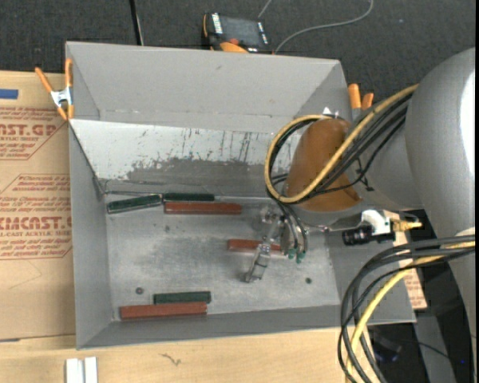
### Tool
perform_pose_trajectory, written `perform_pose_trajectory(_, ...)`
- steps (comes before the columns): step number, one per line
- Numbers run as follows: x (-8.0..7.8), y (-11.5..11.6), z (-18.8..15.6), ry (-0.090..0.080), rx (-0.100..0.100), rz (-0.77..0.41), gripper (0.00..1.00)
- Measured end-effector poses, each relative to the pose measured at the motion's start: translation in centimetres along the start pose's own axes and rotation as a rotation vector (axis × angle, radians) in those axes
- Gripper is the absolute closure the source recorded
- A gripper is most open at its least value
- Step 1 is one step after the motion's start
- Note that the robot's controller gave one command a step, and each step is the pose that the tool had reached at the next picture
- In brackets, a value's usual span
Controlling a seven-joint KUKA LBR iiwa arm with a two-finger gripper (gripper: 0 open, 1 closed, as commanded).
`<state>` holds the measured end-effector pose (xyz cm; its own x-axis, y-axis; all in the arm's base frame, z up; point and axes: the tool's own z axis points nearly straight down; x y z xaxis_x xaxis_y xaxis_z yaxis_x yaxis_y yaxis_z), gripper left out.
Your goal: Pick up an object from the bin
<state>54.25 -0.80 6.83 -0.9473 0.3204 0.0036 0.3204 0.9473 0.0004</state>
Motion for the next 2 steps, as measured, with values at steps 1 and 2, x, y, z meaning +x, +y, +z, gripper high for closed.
perform_pose_trajectory(1, 0.01, 0.02, 0.04, -0.004, 0.001, -0.001, 0.00)
perform_pose_trajectory(2, -0.06, 0.02, -0.07, -0.005, 0.001, -0.001, 1.00)
